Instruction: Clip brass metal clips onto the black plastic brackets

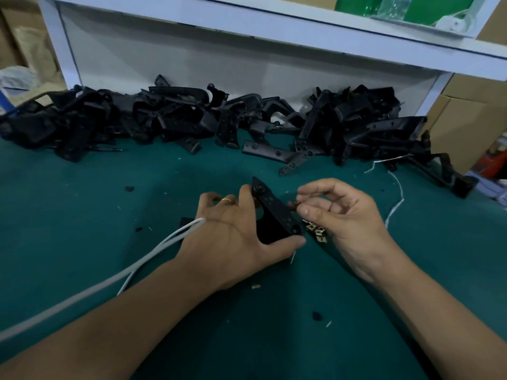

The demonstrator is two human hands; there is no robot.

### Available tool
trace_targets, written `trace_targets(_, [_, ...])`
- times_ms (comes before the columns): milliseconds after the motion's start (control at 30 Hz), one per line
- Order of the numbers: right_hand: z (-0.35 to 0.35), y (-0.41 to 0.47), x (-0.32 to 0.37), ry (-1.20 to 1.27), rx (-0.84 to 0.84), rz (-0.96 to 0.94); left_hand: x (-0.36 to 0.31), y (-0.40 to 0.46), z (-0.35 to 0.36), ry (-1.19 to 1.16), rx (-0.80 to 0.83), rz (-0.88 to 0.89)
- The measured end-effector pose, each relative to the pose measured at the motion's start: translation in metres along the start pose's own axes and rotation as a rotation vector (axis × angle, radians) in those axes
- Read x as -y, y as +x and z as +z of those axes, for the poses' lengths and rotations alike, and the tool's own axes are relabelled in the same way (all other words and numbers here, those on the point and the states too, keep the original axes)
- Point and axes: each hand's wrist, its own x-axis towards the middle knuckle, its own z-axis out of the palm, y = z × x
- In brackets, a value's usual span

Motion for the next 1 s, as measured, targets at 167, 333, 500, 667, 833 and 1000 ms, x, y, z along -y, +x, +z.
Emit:
trace_targets(167, [0.001,-0.002,0.007,-0.024,0.058,-0.007,0.001,0.0,0.004,-0.045,-0.019,0.024])
trace_targets(333, [-0.001,-0.003,0.012,-0.051,0.098,-0.019,0.0,0.001,0.005,-0.074,-0.041,0.041])
trace_targets(500, [0.0,-0.005,0.02,-0.11,0.113,-0.017,0.001,0.0,0.006,-0.111,-0.044,0.045])
trace_targets(667, [0.0,-0.006,0.021,-0.132,0.099,0.001,0.003,0.002,0.008,-0.163,-0.056,0.054])
trace_targets(833, [-0.001,-0.006,0.024,-0.195,0.098,0.001,0.004,0.001,0.007,-0.187,-0.041,0.067])
trace_targets(1000, [-0.004,-0.006,0.026,-0.207,0.107,0.006,0.004,0.001,0.005,-0.236,-0.019,0.079])
